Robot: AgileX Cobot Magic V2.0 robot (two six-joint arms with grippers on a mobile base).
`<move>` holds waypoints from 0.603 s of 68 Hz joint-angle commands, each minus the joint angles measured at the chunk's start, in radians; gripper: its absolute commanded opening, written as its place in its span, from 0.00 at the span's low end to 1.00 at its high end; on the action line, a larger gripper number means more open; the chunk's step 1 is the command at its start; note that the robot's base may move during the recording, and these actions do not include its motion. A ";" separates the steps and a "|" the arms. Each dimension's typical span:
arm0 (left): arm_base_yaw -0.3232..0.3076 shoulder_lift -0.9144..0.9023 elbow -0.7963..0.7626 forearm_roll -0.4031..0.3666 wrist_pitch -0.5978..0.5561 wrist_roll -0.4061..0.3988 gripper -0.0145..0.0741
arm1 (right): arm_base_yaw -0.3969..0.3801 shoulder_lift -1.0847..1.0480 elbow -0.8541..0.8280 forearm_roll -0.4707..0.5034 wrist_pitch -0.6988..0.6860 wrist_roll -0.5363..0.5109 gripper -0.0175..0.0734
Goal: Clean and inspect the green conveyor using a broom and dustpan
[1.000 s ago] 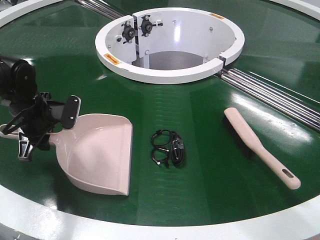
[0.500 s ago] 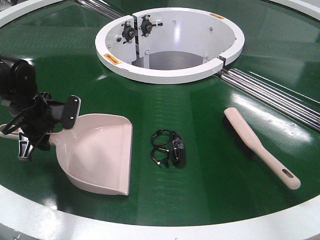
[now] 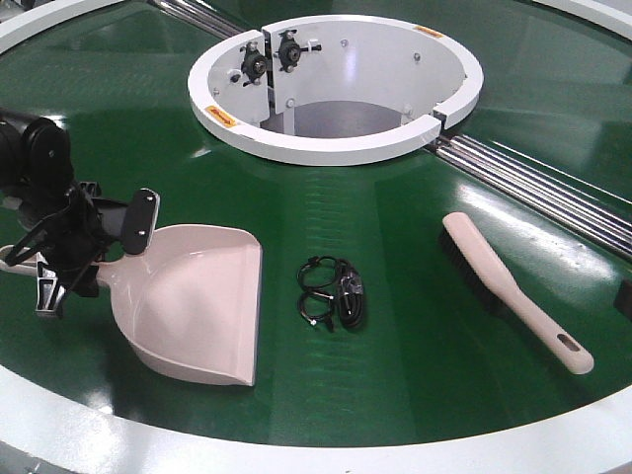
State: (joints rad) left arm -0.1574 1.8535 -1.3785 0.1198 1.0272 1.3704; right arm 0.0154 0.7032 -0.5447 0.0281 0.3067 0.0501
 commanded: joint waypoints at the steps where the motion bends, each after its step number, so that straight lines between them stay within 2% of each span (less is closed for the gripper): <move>1: -0.007 -0.046 -0.027 -0.012 -0.023 -0.016 0.25 | -0.002 0.024 -0.055 -0.044 -0.068 -0.013 0.20; 11: -0.007 -0.046 -0.027 -0.012 -0.023 -0.016 0.25 | -0.002 0.035 -0.107 -0.075 -0.024 -0.013 0.31; 31: -0.007 -0.046 -0.027 -0.012 -0.023 -0.016 0.25 | -0.002 0.092 -0.197 -0.070 0.128 -0.025 0.72; 41: -0.007 -0.046 -0.027 -0.012 -0.023 -0.016 0.25 | -0.002 0.178 -0.271 -0.053 0.224 -0.056 0.82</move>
State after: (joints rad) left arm -0.1574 1.8535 -1.3785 0.1198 1.0272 1.3704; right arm 0.0154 0.8383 -0.7466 -0.0290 0.5425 0.0203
